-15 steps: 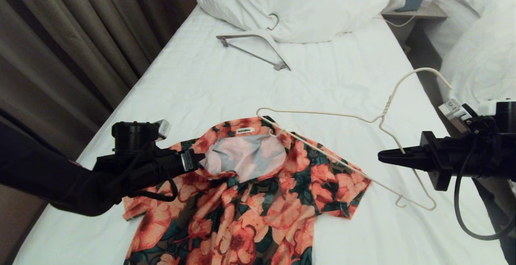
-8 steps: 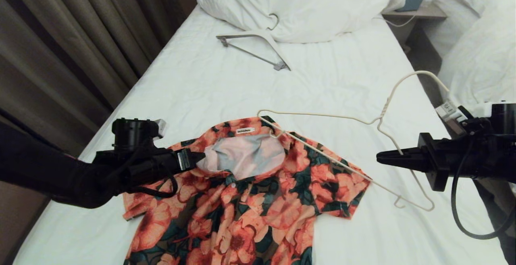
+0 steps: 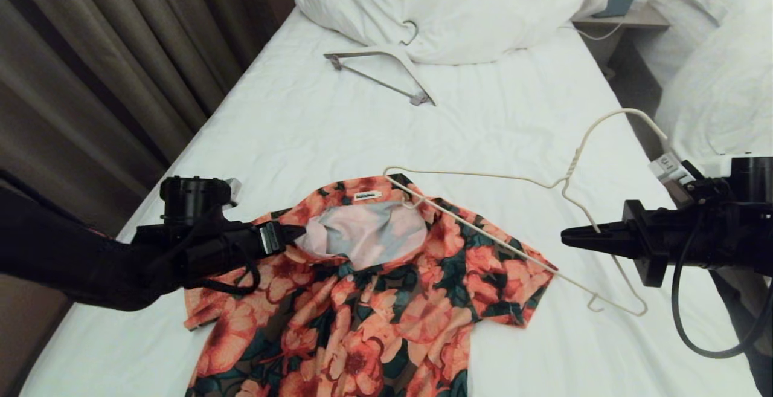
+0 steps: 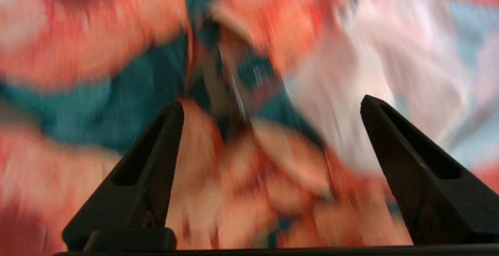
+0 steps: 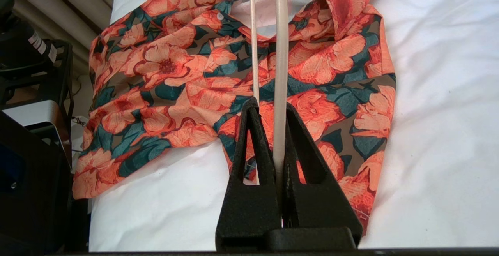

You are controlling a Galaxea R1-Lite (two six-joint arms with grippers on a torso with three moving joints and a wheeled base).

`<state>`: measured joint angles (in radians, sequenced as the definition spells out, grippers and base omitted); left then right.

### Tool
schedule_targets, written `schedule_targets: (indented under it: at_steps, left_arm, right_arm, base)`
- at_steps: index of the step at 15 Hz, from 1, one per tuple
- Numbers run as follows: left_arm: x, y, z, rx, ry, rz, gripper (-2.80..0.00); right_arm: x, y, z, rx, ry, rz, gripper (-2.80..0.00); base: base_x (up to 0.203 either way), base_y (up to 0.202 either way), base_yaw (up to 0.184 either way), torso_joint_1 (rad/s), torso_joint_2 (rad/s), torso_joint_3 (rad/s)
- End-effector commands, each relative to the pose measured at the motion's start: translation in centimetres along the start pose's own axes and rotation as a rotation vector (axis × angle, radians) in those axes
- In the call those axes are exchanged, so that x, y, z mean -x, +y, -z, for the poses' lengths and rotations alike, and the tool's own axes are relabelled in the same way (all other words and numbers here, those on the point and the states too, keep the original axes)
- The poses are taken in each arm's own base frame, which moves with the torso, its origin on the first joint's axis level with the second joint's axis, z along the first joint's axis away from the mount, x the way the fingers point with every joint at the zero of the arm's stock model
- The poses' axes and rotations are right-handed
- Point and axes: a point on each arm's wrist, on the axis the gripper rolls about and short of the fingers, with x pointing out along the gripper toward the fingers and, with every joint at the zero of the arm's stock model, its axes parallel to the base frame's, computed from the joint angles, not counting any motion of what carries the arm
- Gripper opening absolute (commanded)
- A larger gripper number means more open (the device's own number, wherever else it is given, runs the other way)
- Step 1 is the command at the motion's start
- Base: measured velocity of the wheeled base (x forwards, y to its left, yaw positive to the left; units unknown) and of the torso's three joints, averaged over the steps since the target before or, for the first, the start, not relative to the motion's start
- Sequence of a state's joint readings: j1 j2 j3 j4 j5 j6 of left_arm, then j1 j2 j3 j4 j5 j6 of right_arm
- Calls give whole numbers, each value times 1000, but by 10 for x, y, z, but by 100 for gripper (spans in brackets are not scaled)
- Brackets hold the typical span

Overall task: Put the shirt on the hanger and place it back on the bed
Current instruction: Lift the shirt and hanger

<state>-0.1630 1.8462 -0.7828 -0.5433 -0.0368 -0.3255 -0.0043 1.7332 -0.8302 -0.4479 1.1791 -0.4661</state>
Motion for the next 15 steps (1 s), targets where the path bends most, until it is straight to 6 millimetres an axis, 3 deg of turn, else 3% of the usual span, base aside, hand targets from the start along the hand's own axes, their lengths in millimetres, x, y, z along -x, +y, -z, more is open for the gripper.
schedule_targets:
  at_steps: [1,7,8,15]
  left_arm:
    - [-28,7,7,5,0,-12,0]
    - [-30,-11,2,-15,-10,25,0]
    - [-30,-11,2,-16,-13,23,-280]
    - [-23,-16,-11,15,-68,24,-280]
  right_arm:
    - [0,0,0,6,-4,-5,-280]
    - [-2,-4,6,-1,0,-5,-280]
    - [-2,-4,5,3,-2,-6,-280]
    - [-4,-6,10,-16,5,-11,-280]
  base:
    - [0,0,0,0,0,0]
    - [0,0,0,0,0,0]
    - [0,0,0,0,0,0]
    - [0,0,0,0,0,0]
